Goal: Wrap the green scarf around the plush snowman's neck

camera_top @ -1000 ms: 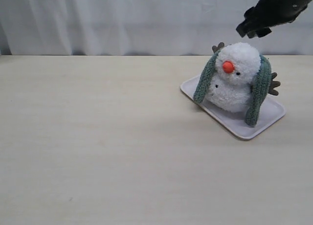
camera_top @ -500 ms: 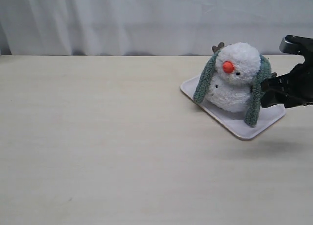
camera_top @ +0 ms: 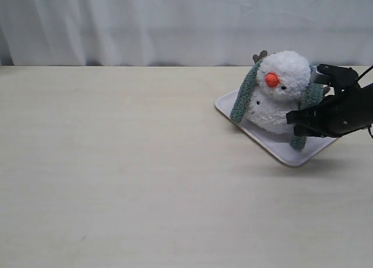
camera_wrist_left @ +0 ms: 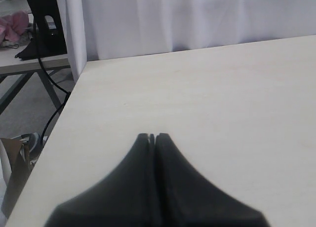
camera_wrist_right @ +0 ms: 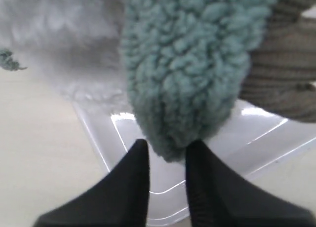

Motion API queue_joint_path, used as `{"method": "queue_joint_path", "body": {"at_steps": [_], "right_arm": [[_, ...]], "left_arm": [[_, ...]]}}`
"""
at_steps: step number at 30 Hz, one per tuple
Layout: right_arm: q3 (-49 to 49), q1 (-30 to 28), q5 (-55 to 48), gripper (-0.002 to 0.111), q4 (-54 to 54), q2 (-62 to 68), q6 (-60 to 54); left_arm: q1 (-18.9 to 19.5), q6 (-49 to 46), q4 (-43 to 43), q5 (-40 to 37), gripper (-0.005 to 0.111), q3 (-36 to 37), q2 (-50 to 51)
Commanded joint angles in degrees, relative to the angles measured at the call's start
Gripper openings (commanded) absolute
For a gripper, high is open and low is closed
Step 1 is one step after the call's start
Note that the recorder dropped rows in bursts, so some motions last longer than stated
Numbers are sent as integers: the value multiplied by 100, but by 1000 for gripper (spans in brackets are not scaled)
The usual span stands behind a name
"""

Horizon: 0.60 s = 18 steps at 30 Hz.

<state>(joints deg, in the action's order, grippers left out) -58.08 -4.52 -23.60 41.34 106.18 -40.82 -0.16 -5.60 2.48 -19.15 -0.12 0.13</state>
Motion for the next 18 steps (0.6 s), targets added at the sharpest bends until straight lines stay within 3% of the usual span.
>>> {"method": "queue_joint_path", "body": {"at_steps": [1,10,18], "right_arm": [[12,1,-69,4,53,-56,-71],[12,1,-836,4,1695,-594,-1191],[12,1,-1073,4,1885,-952,-1246]], "left_arm": [[9,13,-11,71,0,12,-13],[9,13,-11,56,0,12,-13],[9,13,-11,56,0,12,-13]]}}
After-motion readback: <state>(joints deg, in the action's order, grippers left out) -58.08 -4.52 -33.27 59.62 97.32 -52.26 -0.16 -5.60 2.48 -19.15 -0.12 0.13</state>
